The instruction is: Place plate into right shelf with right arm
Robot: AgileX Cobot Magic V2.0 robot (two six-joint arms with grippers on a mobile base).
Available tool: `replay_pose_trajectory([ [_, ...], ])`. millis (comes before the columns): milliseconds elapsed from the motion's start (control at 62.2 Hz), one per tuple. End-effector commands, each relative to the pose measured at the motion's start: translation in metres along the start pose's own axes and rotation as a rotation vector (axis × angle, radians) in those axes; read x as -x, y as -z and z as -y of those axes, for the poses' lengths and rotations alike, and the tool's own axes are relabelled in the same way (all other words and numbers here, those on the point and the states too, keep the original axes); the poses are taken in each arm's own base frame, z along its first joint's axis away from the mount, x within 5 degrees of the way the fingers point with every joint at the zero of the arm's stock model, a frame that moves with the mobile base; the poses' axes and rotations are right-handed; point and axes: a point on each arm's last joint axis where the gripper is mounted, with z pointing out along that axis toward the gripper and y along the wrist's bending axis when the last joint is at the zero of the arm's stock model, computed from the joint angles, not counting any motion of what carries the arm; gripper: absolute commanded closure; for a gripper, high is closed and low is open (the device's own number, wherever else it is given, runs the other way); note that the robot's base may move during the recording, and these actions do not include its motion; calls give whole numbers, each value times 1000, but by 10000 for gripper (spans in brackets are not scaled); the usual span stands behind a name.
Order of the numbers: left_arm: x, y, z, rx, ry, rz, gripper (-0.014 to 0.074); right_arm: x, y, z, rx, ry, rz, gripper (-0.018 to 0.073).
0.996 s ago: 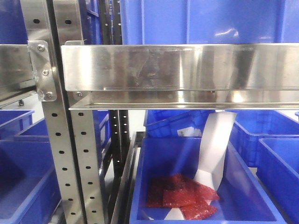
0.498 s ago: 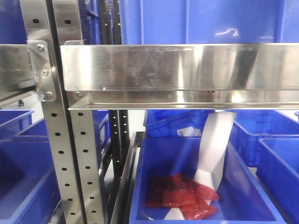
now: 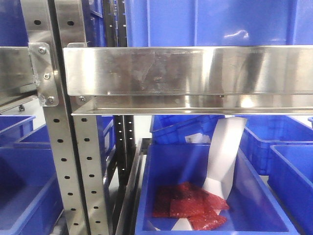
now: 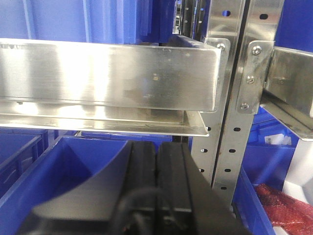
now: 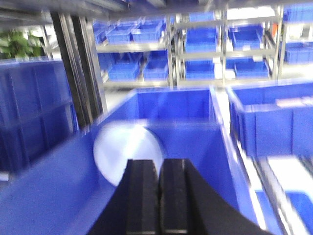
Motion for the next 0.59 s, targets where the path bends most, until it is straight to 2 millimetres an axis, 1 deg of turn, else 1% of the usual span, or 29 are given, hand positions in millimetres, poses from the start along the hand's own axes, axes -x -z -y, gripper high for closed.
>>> replay_pose_trajectory([
  [0, 5, 1, -1, 12, 15, 89, 724, 12, 26, -1, 6, 11, 132, 505],
  [80, 5, 1, -1, 12, 15, 89, 724, -3, 41, 2, 3, 12, 139, 505],
  [161, 5, 1, -1, 12, 15, 89, 724, -21, 61, 5, 1, 11, 160, 505],
  [257, 5, 1, -1, 12, 15, 89, 724, -50, 85, 9, -4, 11, 155, 505],
  [273, 5, 1, -1, 12, 15, 89, 724, -58, 87, 10, -7, 11, 140, 505],
  [354, 5, 1, -1, 12, 15, 89, 724, -79, 111, 13, -7, 11, 137, 505],
  [370, 5, 1, -1, 12, 15, 89, 724, -86, 114, 14, -9, 11, 127, 505],
  [402, 5, 1, -1, 12, 15, 89, 724, -95, 127, 15, -8, 11, 135, 505],
  [466, 5, 1, -1, 12, 15, 89, 724, -115, 144, 18, -8, 11, 132, 505],
  [579, 5, 1, -1, 12, 15, 89, 724, -143, 173, 21, -3, 11, 168, 505],
])
